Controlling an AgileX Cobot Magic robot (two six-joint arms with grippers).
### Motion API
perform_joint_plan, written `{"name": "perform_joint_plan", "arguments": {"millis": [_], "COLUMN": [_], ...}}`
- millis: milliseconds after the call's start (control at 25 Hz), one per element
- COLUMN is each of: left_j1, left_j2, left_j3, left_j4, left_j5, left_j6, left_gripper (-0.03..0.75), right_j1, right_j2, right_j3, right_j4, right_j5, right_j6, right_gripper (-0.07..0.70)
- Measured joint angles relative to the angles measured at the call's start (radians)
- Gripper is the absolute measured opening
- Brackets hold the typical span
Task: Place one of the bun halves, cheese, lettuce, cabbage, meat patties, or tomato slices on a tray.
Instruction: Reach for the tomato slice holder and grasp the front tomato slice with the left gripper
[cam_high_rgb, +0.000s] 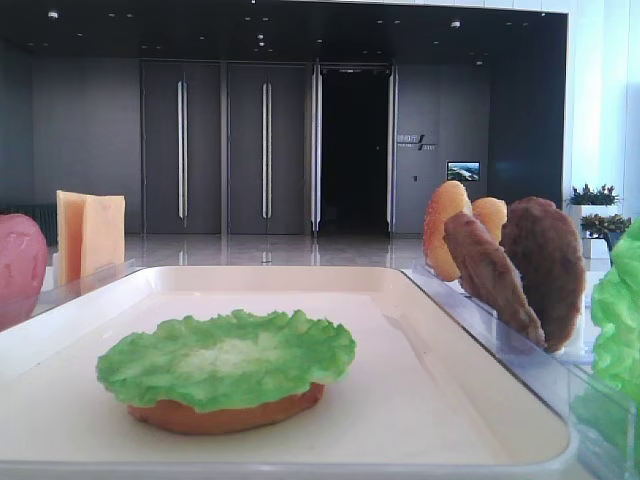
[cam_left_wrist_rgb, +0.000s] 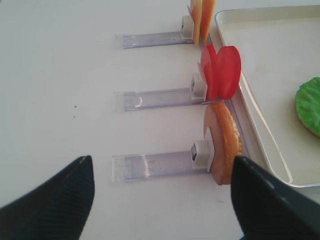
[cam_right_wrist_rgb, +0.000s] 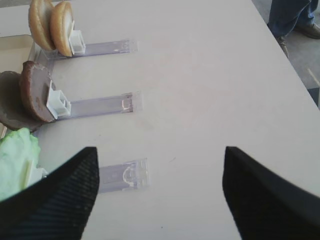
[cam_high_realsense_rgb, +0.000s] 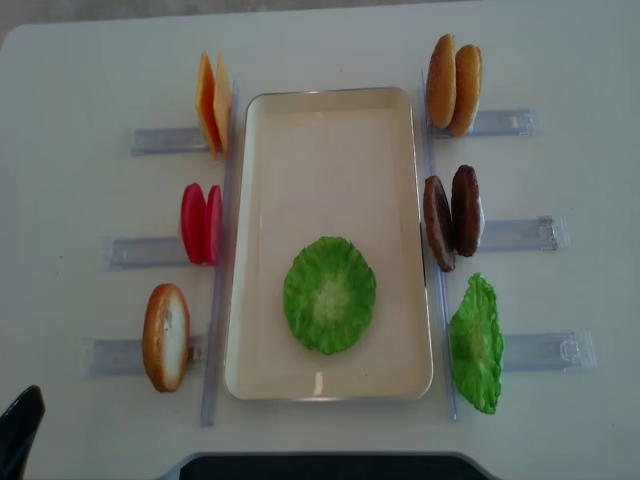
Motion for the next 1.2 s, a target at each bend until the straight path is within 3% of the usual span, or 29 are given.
{"name": "perform_joint_plan", "arguments": {"millis": [1200], "left_j1": [0.000], "left_j2": [0.000], "left_j3": [0.000], "left_j4": [0.000], "left_j5": [0.000], "left_j6": [0.000], "left_gripper": [0.651], "right_j1": [0.000], "right_j2": [0.000], "right_j3": [0.000], "right_j4": [0.000], "right_j5": [0.000], "right_j6": [0.000], "right_gripper": [0.515]}}
